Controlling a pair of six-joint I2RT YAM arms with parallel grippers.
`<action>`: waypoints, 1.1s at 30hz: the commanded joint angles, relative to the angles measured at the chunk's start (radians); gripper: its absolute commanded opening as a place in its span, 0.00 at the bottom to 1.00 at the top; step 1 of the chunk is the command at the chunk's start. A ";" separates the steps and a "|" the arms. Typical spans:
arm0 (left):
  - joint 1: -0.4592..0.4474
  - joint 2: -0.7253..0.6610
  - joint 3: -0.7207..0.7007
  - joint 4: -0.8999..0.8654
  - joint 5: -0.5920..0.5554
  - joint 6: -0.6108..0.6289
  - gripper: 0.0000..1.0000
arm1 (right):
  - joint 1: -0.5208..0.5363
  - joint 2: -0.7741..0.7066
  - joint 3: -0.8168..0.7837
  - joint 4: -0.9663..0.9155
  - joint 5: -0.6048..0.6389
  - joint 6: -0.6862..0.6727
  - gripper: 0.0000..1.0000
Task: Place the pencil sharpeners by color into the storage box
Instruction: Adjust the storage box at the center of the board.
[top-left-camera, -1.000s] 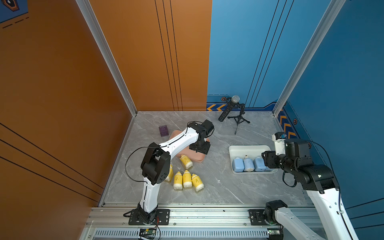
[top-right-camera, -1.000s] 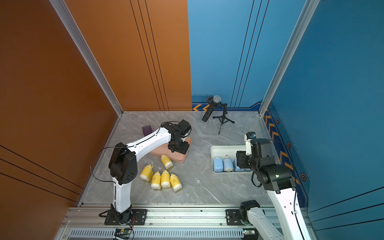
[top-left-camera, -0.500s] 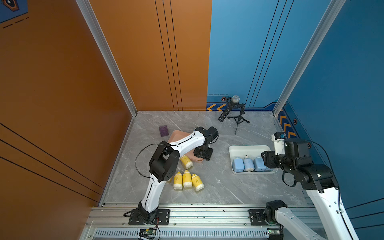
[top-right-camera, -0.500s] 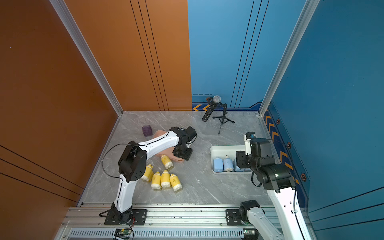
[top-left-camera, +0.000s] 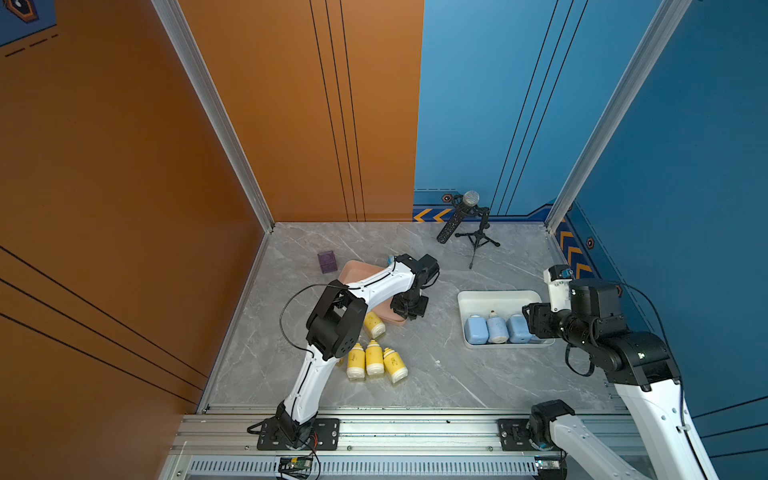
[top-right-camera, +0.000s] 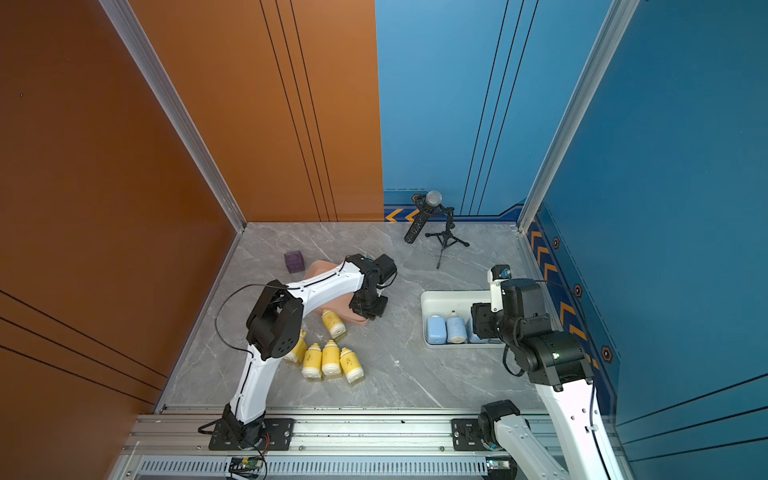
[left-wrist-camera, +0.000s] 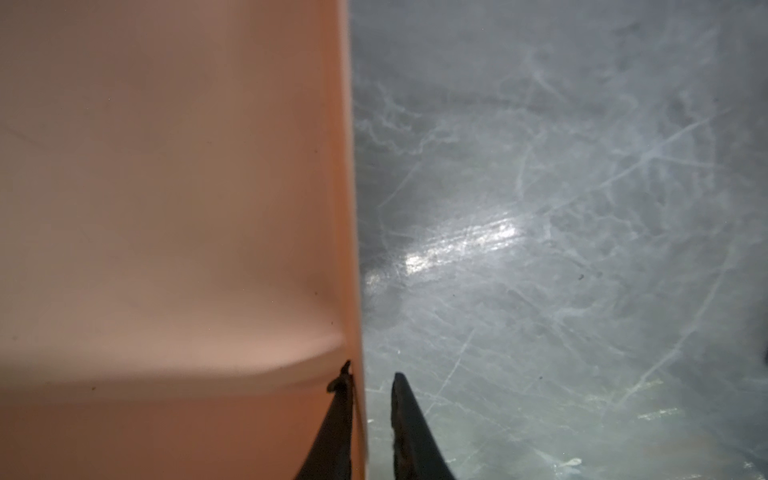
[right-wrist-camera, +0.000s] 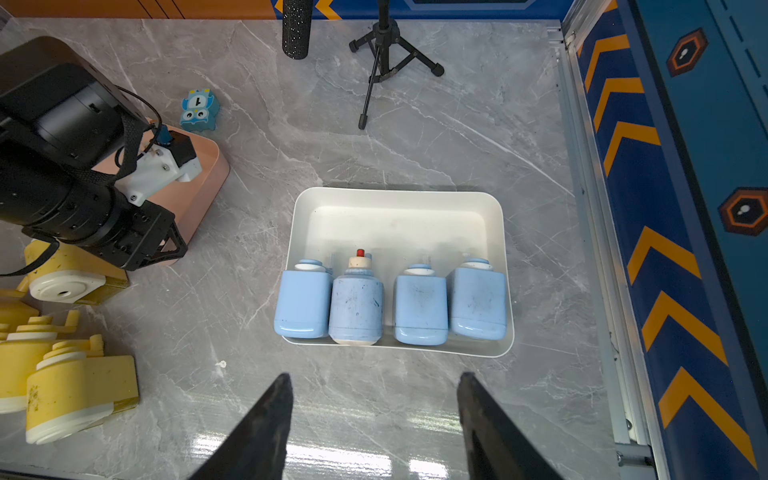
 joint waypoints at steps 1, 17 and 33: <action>-0.011 0.028 0.048 -0.026 0.004 -0.026 0.16 | 0.009 -0.018 0.007 -0.028 0.003 0.003 0.65; -0.008 0.145 0.209 -0.025 0.006 -0.160 0.11 | 0.011 -0.029 0.004 -0.028 -0.005 0.006 0.65; -0.044 0.221 0.330 -0.025 -0.024 -0.341 0.09 | 0.032 -0.037 0.003 -0.026 -0.009 0.001 0.65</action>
